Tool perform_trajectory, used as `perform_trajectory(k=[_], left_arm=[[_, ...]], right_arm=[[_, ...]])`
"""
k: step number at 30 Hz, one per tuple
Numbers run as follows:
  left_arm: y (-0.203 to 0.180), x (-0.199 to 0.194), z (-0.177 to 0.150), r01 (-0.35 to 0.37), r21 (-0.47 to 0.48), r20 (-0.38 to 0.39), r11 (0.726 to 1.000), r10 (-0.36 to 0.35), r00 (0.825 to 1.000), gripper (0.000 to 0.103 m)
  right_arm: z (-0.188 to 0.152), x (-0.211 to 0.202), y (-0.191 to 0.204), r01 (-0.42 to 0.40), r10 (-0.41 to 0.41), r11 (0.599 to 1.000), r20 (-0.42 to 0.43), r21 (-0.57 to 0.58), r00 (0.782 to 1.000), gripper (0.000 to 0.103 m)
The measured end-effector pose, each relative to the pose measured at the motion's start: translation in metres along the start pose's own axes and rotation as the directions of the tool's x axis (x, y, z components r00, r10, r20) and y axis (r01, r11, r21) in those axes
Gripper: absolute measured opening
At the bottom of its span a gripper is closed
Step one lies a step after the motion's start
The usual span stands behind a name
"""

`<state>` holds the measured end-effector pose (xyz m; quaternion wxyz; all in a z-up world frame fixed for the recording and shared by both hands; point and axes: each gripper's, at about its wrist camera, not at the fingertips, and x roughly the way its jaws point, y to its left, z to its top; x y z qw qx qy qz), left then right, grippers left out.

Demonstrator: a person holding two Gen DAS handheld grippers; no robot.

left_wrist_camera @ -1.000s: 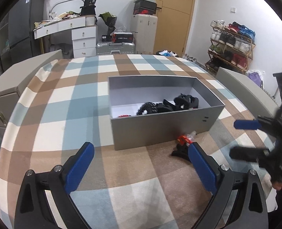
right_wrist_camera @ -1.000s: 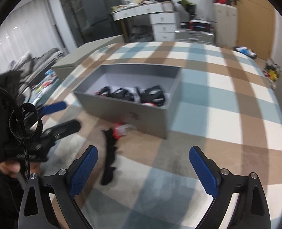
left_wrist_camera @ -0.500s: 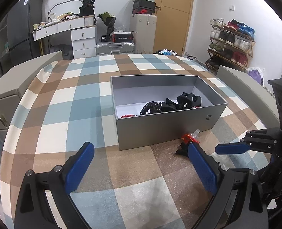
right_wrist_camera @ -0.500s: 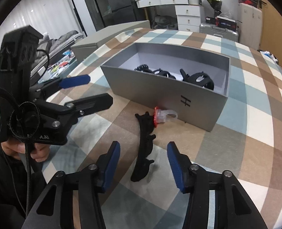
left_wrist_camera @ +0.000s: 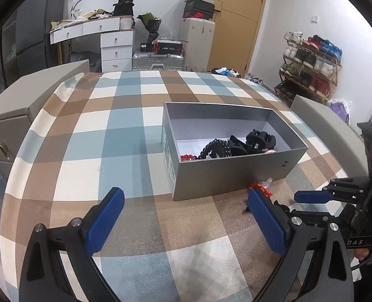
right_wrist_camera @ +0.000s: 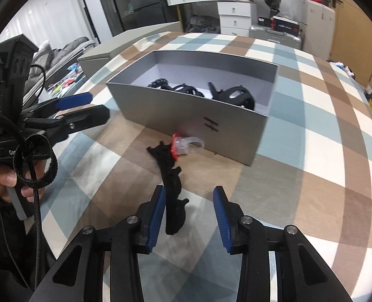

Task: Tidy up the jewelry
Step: 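Grasp the long black claw clip with the right tool and lift it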

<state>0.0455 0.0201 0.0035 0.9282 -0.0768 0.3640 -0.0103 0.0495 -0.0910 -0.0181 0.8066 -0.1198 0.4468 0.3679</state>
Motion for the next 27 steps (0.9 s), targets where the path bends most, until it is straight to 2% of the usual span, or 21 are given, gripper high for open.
perform_trajectory(k=[6,8,9,12,16,21,27], left_arm=[[0.002,0.002,-0.001,0.018,-0.031,-0.019,0.999,-0.019,1.0,0.096],[0.001,0.001,-0.001,0.023,-0.021,-0.016,1.0,-0.023,1.0,0.097],[0.001,0.001,-0.001,0.023,-0.016,-0.016,1.0,-0.023,1.0,0.097],[0.003,0.002,-0.001,0.02,-0.021,-0.021,1.0,-0.02,1.0,0.097],[0.004,-0.001,0.0,0.018,-0.022,-0.013,1.0,-0.018,1.0,0.097],[0.005,-0.004,0.001,0.02,-0.019,-0.006,1.0,-0.02,1.0,0.097],[-0.002,0.001,-0.001,0.036,0.005,-0.037,0.999,-0.036,0.999,0.096]], right_arm=[[0.0,0.006,0.01,-0.018,0.017,0.999,-0.002,-0.028,1.0,0.038],[0.0,0.007,0.016,0.016,-0.016,0.998,0.003,-0.058,1.0,0.028],[-0.001,0.009,0.018,0.032,-0.032,0.997,0.003,-0.077,0.999,0.019],[-0.001,0.009,0.024,0.055,-0.054,0.993,0.011,-0.103,0.998,0.019],[0.001,0.002,0.023,0.004,-0.002,0.995,0.018,-0.102,1.0,0.018],[0.007,-0.031,0.018,-0.027,0.035,0.997,0.113,-0.075,0.993,0.018],[0.012,-0.078,-0.005,-0.069,0.063,0.998,0.275,0.012,0.959,0.018]])
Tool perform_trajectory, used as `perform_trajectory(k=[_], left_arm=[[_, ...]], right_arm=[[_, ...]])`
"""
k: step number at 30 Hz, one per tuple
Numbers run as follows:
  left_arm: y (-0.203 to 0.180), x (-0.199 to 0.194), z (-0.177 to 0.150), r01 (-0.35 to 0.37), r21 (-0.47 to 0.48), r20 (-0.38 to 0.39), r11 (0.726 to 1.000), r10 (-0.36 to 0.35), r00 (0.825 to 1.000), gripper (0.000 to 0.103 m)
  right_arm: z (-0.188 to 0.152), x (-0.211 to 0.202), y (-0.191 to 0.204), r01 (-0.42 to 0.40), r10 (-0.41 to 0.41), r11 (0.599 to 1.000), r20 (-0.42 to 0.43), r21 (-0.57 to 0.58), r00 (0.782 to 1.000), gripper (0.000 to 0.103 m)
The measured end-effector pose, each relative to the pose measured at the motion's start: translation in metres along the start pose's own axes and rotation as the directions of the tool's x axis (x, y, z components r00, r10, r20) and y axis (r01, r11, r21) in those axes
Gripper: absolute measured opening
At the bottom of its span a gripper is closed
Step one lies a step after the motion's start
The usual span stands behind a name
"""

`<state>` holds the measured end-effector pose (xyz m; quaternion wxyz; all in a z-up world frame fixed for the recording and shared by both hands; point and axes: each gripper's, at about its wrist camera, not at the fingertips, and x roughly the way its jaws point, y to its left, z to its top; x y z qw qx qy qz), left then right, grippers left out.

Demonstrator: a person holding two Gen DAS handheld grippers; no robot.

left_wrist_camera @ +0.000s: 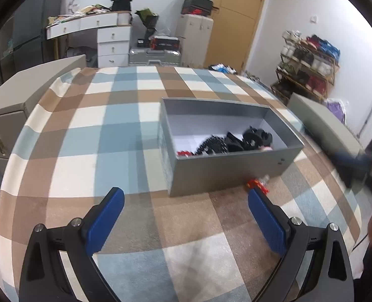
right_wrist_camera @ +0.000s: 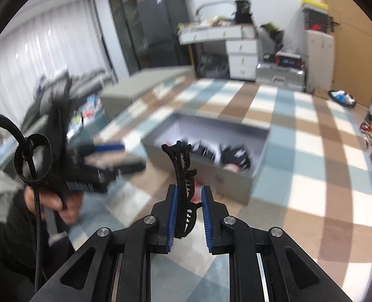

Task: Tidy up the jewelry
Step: 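Grasp the long black claw clip with the right tool and lift it, then grasp the second clear red-capped container with the left tool and lift it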

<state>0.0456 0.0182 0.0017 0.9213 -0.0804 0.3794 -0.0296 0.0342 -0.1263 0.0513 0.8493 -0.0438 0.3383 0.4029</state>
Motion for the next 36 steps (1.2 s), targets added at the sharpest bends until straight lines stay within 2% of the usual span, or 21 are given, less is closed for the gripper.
perform_trajectory(k=[3,7,11,16,21,27,30,34,36], left_arm=[[-0.012,0.005,-0.004,0.022,0.045,-0.026,0.999,-0.021,0.999,0.097],[-0.029,0.012,-0.009,0.087,0.1,-0.07,0.991,-0.08,0.994,0.096],[-0.043,0.016,-0.011,0.125,0.124,-0.083,0.984,-0.115,0.99,0.096],[-0.062,0.024,-0.009,0.142,0.182,-0.108,0.973,-0.124,0.986,0.079],[-0.07,0.037,-0.004,0.152,0.2,-0.144,0.968,-0.124,0.982,0.076],[-0.079,0.047,-0.001,0.124,0.224,-0.162,0.967,-0.088,0.983,0.055],[-0.085,0.05,-0.001,0.102,0.256,-0.161,0.961,-0.062,0.985,0.049],[-0.087,0.051,0.001,0.085,0.277,-0.16,0.957,-0.042,0.986,0.018],[-0.086,0.052,0.002,0.091,0.273,-0.166,0.958,-0.046,0.985,0.014]], right_arm=[[0.003,-0.005,-0.011,0.018,-0.019,0.999,0.026,0.044,0.999,0.018],[0.005,-0.002,-0.022,0.026,-0.029,0.996,0.027,0.088,0.999,0.018],[0.003,-0.001,-0.025,0.039,-0.041,0.994,0.017,0.103,0.999,0.018],[0.002,0.002,-0.029,0.051,-0.052,0.992,0.005,0.116,0.999,0.018],[0.003,-0.001,-0.031,0.043,-0.045,0.991,0.01,0.124,0.999,0.018],[0.004,-0.004,-0.035,0.031,-0.034,0.989,0.016,0.141,0.999,0.018],[0.004,-0.006,-0.035,0.029,-0.032,0.99,0.019,0.138,0.999,0.018],[0.005,-0.006,-0.033,0.026,-0.029,0.991,0.018,0.134,0.999,0.018],[0.005,-0.006,-0.032,0.026,-0.028,0.991,0.018,0.131,0.999,0.018]])
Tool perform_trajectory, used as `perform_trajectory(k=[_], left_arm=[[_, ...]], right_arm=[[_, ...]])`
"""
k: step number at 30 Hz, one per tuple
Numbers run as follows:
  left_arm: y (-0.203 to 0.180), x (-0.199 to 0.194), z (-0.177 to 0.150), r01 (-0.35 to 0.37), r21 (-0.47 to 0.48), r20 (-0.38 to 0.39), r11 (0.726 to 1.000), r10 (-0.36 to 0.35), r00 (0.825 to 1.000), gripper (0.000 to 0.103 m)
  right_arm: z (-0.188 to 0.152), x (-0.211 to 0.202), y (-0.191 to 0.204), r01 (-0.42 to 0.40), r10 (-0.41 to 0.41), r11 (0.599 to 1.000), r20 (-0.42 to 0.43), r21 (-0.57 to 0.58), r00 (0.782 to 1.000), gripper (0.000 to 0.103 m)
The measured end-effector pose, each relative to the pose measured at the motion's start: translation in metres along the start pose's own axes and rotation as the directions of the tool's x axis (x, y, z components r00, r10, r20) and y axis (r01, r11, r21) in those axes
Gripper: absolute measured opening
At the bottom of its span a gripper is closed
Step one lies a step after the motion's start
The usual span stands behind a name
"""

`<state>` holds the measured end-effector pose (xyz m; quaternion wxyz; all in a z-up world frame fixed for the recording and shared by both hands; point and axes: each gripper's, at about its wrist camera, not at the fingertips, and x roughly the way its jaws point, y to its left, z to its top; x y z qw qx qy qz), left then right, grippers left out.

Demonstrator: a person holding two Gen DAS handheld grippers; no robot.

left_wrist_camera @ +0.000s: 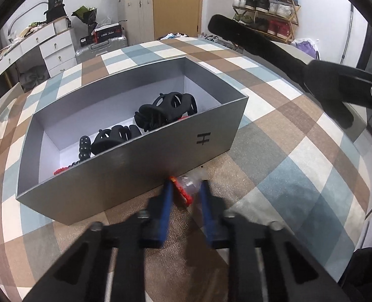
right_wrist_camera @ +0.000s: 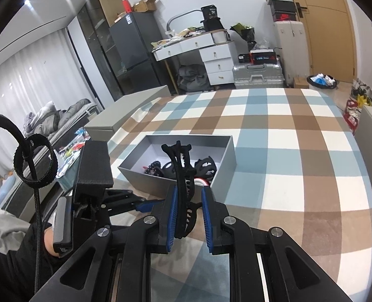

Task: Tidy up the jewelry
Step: 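Grasp the second clear red-capped container with the left tool and lift it, then lower the claw clip into the box with the right tool while the left tool lowers the container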

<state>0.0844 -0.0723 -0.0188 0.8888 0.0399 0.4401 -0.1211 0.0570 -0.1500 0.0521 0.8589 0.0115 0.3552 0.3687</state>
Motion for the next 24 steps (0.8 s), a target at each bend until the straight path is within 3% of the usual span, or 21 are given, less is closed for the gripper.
perform_trajectory(k=[10,24], left_arm=[[0.004,-0.026,-0.015,-0.003,-0.005,0.07,1.0,0.003,0.998,0.012],[0.026,-0.057,-0.009,0.031,-0.048,0.213,0.998,-0.02,0.977,0.012]], right_arm=[[0.001,0.001,-0.001,0.011,-0.011,1.0,0.012,0.009,1.0,0.018],[0.003,0.009,0.001,0.018,-0.022,0.998,0.062,0.068,0.998,0.018]])
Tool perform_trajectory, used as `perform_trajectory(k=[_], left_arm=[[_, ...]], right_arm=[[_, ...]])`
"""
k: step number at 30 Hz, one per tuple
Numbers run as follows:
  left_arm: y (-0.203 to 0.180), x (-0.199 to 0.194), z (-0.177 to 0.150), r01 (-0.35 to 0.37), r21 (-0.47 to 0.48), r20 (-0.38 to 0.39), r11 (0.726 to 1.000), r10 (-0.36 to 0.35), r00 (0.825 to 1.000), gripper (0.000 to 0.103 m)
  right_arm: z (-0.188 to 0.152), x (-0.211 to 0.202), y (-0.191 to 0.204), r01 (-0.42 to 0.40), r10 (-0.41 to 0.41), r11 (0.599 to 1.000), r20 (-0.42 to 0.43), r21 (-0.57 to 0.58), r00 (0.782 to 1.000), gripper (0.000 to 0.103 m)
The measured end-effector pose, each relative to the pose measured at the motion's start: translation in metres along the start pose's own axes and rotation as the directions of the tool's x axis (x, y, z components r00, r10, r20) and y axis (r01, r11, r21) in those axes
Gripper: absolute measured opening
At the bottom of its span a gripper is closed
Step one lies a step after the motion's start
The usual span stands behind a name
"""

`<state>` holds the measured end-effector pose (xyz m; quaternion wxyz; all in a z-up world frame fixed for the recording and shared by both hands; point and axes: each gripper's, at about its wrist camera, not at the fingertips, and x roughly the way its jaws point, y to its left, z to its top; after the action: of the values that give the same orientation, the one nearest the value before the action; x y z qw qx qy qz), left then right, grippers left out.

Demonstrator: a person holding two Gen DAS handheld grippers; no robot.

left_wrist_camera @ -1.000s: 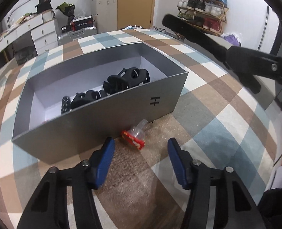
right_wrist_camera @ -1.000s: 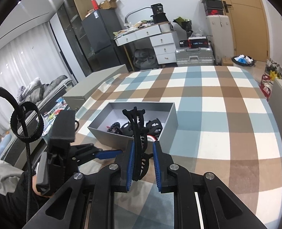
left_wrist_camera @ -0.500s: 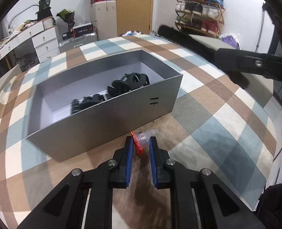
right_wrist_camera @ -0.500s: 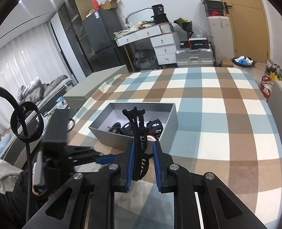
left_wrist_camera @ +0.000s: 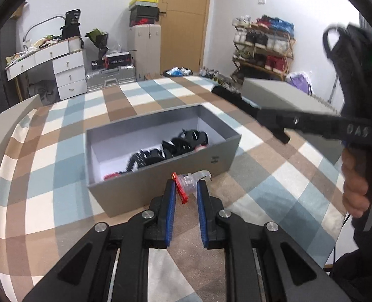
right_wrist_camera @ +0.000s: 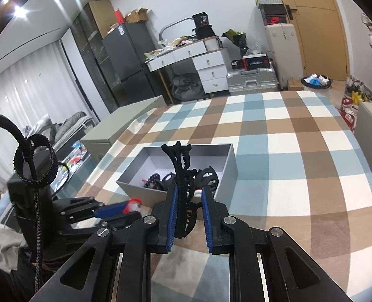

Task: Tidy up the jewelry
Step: 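Lower the claw clip into the box with the right tool while the left tool lowers the container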

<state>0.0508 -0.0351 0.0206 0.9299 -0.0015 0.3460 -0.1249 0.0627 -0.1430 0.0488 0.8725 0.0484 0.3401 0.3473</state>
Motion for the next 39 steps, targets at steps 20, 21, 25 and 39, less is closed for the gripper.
perform_trajectory(k=[20,21,25,39], left_arm=[[0.037,-0.013,0.006,-0.065,-0.124,0.098,0.99,0.078,0.992,0.012],[0.038,-0.013,0.006,-0.069,-0.13,0.099,0.989,0.082,0.992,0.012],[0.044,-0.012,0.007,-0.075,-0.148,0.104,0.986,0.091,0.99,0.012],[0.049,-0.004,0.012,-0.115,-0.151,0.096,0.982,0.131,0.987,0.012]], right_arm=[[0.002,0.003,-0.016,-0.023,0.017,0.995,0.058,0.095,0.998,0.018],[0.002,0.004,-0.015,-0.021,0.016,0.995,0.057,0.095,0.998,0.018],[0.003,0.009,-0.013,-0.024,0.019,0.995,0.053,0.094,0.998,0.018],[0.014,0.041,-0.013,-0.059,0.057,0.992,0.02,0.115,0.998,0.018]])
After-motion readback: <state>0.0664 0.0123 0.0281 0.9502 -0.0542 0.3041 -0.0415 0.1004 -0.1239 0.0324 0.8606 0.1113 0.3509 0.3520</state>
